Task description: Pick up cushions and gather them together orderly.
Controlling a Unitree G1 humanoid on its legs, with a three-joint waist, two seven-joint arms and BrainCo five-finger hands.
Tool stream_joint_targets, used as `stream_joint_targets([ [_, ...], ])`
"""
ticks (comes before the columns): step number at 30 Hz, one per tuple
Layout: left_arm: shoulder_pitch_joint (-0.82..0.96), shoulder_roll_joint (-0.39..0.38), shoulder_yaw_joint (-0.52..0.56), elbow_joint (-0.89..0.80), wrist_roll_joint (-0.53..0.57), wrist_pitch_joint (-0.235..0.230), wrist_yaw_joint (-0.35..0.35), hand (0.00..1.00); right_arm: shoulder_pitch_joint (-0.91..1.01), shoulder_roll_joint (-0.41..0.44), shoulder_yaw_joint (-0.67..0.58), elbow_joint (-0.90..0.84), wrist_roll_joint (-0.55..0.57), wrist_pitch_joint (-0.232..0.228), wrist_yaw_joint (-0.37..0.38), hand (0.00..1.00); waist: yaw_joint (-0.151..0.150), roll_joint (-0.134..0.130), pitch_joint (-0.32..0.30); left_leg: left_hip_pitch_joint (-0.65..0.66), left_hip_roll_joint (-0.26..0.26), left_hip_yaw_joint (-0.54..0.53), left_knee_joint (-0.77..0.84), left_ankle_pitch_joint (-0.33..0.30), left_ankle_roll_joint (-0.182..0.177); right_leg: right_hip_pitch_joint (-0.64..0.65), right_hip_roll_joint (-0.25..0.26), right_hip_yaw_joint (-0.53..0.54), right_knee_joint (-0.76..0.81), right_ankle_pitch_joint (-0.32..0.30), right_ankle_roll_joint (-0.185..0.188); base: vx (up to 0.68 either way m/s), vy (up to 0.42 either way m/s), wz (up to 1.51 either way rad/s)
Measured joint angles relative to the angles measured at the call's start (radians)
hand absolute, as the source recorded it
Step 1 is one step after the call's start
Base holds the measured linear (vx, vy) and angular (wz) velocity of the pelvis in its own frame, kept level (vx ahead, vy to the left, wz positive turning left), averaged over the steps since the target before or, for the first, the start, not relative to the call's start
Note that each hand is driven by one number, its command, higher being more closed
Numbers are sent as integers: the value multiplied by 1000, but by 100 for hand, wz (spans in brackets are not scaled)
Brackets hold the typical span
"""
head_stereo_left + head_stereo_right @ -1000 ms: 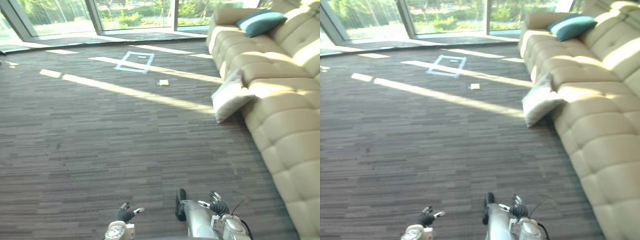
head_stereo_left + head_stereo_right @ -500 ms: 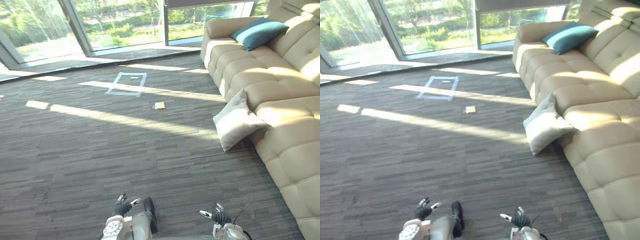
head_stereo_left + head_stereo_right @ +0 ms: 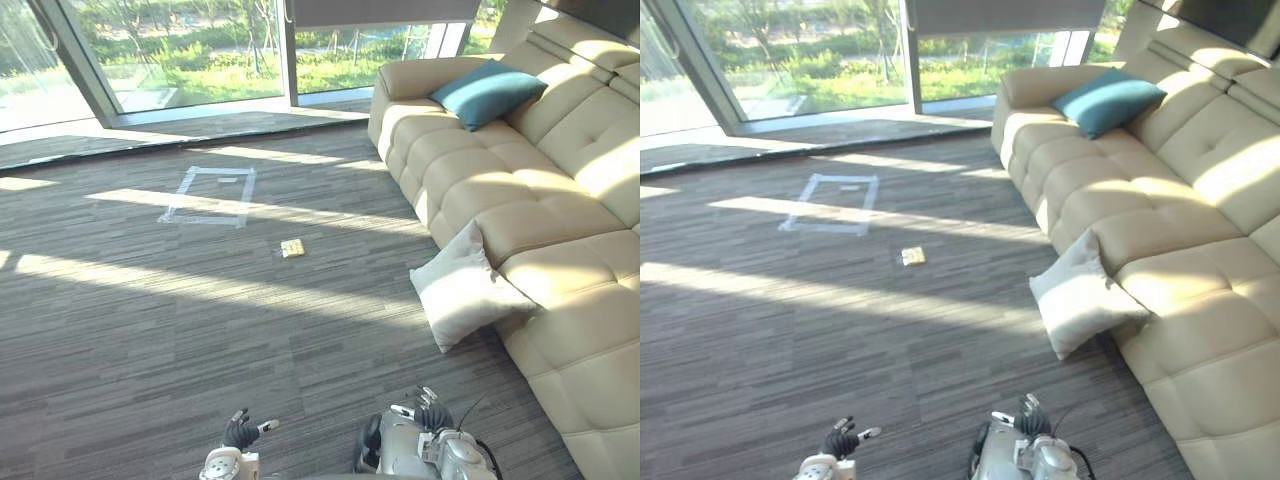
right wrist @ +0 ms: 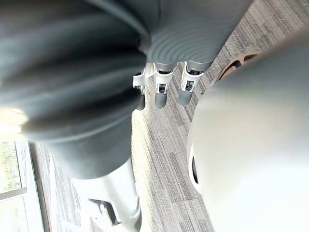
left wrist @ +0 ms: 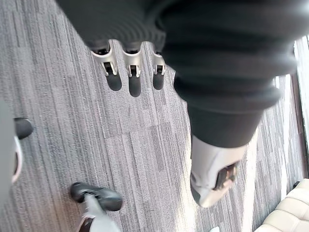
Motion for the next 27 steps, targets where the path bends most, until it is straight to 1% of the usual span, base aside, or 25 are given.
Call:
stream_joint_targets([
  [1,-10,-31,2,7,0,2,1,0,-26,-28,-1,0,-8,0,-2,0,6,58,-2,-13,43,3,48,-3,-11,-15,23,-2,58,-40,-1,622,-166,-21],
  [2,-19,-41,1,5,6,1,-2,0,-23,-34,-3,2,-8,-1,-1,0,-7,65,-1,-34,53,-16,100,4,-21,-10,29,-1,65,-83,13,513,-207,-31],
  [3,-24,-59,2,0,11,-3,-2,0,-22,-34,-28,2,-6,1,3,0,-9,78,1,-65,80,-25,200,24,-42,0,39,-4,84,-123,16,500,-267,-5],
  [4,-28,-73,2,5,18,0,-2,0,-21,-33,-41,2,-4,3,2,0,-11,84,4,-102,112,-47,320,48,-64,25,53,-4,84,-158,30,543,-281,-20],
  [5,-36,-72,4,4,27,0,-4,0,-15,-29,-42,0,-4,8,1,0,-14,85,7,-158,156,-87,498,132,-87,80,79,1,68,-190,39,419,-190,-16],
  [6,-39,-76,4,-1,27,-1,-6,0,-13,-24,-37,0,-4,12,1,0,-14,84,10,-196,182,-109,619,198,-116,122,102,15,41,-201,49,376,-150,-22],
  [7,-39,-84,9,-5,28,-2,-7,0,-6,-19,-32,-1,-4,16,1,0,-10,76,14,-257,223,-107,786,200,-133,182,126,29,2,-211,48,374,-128,-36],
  [8,-36,-93,32,-23,28,-3,-7,0,4,-10,-33,-5,0,16,-3,0,-10,71,17,-319,259,-72,906,169,-119,242,148,50,-41,-220,51,358,-125,-42],
  [9,-36,-95,41,-30,28,-3,-6,0,7,-3,-35,-5,2,17,-5,0,-8,63,21,-353,270,-51,936,145,-103,273,156,64,-65,-222,53,319,-114,-59],
  [10,-35,-95,55,-47,27,-3,-6,0,10,5,-35,-10,4,25,-6,0,-4,53,26,-399,274,-11,935,106,-74,315,165,102,-98,-223,55,289,-86,-79],
  [11,-35,-96,68,-60,26,-4,-6,0,13,6,-36,-6,5,29,-6,0,5,46,28,-438,257,9,865,69,-49,344,165,141,-125,-223,60,263,-74,-92],
  [12,-35,-98,74,-64,26,-6,-6,0,15,6,-36,-5,5,30,-8,0,8,44,26,-458,242,7,802,55,-39,359,166,164,-138,-223,63,269,-49,-109],
  [13,-33,-105,82,-74,25,-8,-4,0,18,5,-37,-4,6,32,-11,0,15,46,26,-489,214,-10,679,40,-23,389,168,206,-157,-224,68,273,-16,-106],
  [14,-31,-108,84,-80,25,-10,-3,0,20,6,-38,-4,5,33,-14,0,20,45,26,-502,183,-42,571,38,-21,403,168,235,-164,-225,75,350,22,-130],
  [15,-31,-111,89,-87,25,-11,-2,0,24,8,-38,-4,5,33,-15,0,28,45,26,-511,152,-102,441,40,-22,416,171,283,-167,-228,80,295,59,-117],
  [17,-31,-117,107,-97,25,-11,-2,0,27,11,-38,-7,5,33,-19,0,37,45,26,-538,114,-197,320,44,-24,445,177,355,-180,-241,101,261,99,-118],
  [19,-31,-123,117,-103,23,-15,-1,0,48,16,-38,-33,5,32,-25,0,47,45,24,-555,91,-245,245,67,-14,470,180,434,-185,-258,130,426,220,-124],
  [20,-31,-124,119,-108,19,-18,-1,0,57,17,-38,-37,5,32,-26,0,48,45,18,-549,89,-238,207,100,11,480,183,476,-185,-272,151,492,313,-133],
  [21,-25,-130,122,-103,17,-16,-1,0,69,16,-37,-54,4,32,-26,0,51,55,-2,-543,93,-230,172,150,49,479,193,517,-170,-293,180,436,303,-125],
  [22,-21,-137,123,-99,17,-15,-1,0,80,14,-37,-71,3,32,-26,0,54,71,-15,-534,101,-222,158,216,52,477,200,538,-146,-313,198,487,338,-120],
  [23,-26,-125,127,-94,17,-15,-1,0,89,38,-37,-70,3,34,-26,0,55,24,-23,-500,80,-174,158,202,41,462,165,567,-86,-351,225,463,315,-99],
  [24,-24,-116,123,-86,17,-12,-2,0,99,48,-37,-69,4,32,-25,0,55,3,-35,-471,68,-148,134,186,52,438,150,571,-31,-363,248,422,292,-107],
  [25,-24,-107,122,-74,17,-10,-2,0,101,69,-37,-68,1,32,-24,0,60,-14,-42,-430,56,-98,100,173,60,396,126,560,61,-375,272,320,258,-112],
  [26,-25,-101,122,-63,17,-9,-2,0,100,71,-36,-64,0,32,-21,0,59,-24,-46,-375,46,-50,64,167,69,351,100,514,172,-377,299,269,256,-110],
  [27,-26,-99,121,-54,17,-8,-2,0,94,68,-36,-57,0,32,-20,0,59,-26,-46,-336,42,-19,39,164,74,327,71,450,237,-383,312,281,298,-102],
])
